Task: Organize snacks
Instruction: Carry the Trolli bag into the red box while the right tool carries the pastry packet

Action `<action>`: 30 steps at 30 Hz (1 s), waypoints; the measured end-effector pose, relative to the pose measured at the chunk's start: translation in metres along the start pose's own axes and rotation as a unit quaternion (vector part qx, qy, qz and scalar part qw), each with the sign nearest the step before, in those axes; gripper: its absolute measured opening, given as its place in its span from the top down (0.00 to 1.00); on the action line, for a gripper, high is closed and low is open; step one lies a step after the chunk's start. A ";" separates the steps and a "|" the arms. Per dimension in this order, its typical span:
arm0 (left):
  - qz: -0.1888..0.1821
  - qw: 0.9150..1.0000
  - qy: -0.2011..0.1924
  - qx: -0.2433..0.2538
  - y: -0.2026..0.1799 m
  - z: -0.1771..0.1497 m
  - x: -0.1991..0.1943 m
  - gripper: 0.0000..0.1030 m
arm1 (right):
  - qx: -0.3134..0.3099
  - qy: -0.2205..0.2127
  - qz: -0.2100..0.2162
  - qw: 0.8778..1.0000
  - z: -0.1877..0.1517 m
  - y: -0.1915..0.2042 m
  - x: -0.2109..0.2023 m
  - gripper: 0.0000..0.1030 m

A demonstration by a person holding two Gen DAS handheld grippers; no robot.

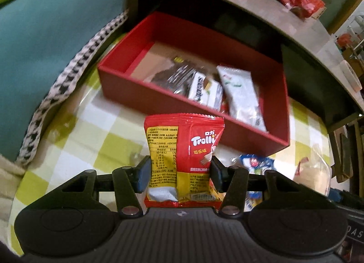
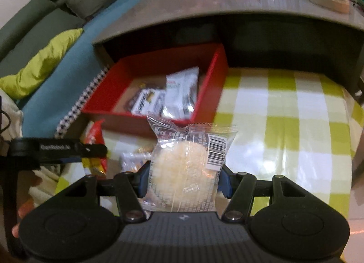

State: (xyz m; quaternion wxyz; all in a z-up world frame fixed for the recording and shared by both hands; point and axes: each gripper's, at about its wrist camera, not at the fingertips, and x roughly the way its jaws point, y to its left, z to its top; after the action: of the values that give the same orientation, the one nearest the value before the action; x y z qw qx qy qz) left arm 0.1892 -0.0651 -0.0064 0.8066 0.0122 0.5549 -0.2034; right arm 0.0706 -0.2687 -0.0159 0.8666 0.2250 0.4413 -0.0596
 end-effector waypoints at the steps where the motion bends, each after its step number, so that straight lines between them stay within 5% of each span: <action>1: -0.001 1.000 -0.002 0.003 -0.003 0.003 0.001 0.41 | -0.003 -0.006 0.002 1.000 0.005 0.003 0.000 0.33; 16: 0.024 0.997 -0.059 0.045 -0.040 0.069 0.027 0.41 | -0.018 -0.056 0.006 0.998 0.084 0.014 0.045 0.33; 30: 0.047 0.996 -0.060 0.056 -0.043 0.082 0.051 0.41 | -0.027 -0.046 -0.001 0.999 0.094 0.013 0.075 0.33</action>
State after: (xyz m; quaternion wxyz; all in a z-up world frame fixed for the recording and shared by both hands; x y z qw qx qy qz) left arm 0.2631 -0.1412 -0.0117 0.8452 0.0712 0.4921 -0.1962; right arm 0.1888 -0.2918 -0.0232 0.8915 0.1984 0.4030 -0.0590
